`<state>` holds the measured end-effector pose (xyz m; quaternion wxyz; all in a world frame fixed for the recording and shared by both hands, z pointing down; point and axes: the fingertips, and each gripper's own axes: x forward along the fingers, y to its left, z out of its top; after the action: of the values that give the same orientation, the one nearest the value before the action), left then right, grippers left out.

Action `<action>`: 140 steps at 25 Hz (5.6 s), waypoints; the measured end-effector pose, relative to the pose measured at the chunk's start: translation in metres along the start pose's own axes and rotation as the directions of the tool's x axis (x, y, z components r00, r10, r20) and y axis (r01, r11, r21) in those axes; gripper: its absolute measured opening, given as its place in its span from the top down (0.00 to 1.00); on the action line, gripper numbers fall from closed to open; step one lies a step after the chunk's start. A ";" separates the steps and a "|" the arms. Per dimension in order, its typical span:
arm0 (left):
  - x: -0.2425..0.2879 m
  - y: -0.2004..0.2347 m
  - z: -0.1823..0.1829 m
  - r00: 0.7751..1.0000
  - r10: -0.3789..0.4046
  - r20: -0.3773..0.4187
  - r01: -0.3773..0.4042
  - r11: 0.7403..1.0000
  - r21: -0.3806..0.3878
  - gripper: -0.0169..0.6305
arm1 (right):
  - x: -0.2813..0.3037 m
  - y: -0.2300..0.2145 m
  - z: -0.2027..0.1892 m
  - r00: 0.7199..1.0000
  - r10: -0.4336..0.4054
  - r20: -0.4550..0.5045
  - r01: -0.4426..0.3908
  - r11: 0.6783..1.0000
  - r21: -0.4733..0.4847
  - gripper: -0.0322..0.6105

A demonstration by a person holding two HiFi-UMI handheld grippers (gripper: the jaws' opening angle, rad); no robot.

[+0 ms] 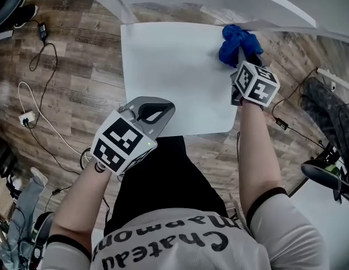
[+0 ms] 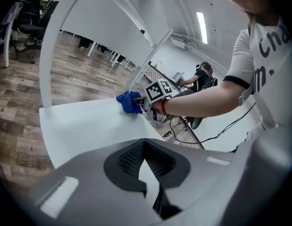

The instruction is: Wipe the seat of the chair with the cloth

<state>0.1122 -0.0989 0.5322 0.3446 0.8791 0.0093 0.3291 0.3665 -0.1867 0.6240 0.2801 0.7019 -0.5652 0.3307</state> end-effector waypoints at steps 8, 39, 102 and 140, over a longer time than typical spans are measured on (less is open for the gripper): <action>-0.065 0.048 -0.031 0.972 0.189 0.142 -0.151 0.958 -0.243 0.96 | -0.043 0.201 -0.018 0.921 0.384 -0.065 -0.382 0.860 -0.339 0.82; -0.212 0.096 -0.200 0.856 0.458 0.241 -0.296 0.816 -0.497 0.96 | -0.016 0.346 -0.027 0.968 0.221 -0.118 -0.249 0.901 -0.356 0.83; -0.118 0.047 -0.242 0.874 0.452 0.179 -0.273 0.761 -0.589 0.96 | -0.067 0.365 -0.089 0.921 0.352 -0.167 -0.381 0.723 -0.576 0.83; 0.069 -0.050 -0.152 0.930 0.361 0.061 -0.301 0.848 -0.437 0.96 | -0.113 -0.018 -0.146 0.999 0.051 -0.002 -0.049 0.952 -0.303 0.84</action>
<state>0.0880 0.0472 0.6236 0.4632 0.7935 -0.2380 0.3148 0.3465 -0.0024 0.6270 0.3741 0.6372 -0.6278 0.2450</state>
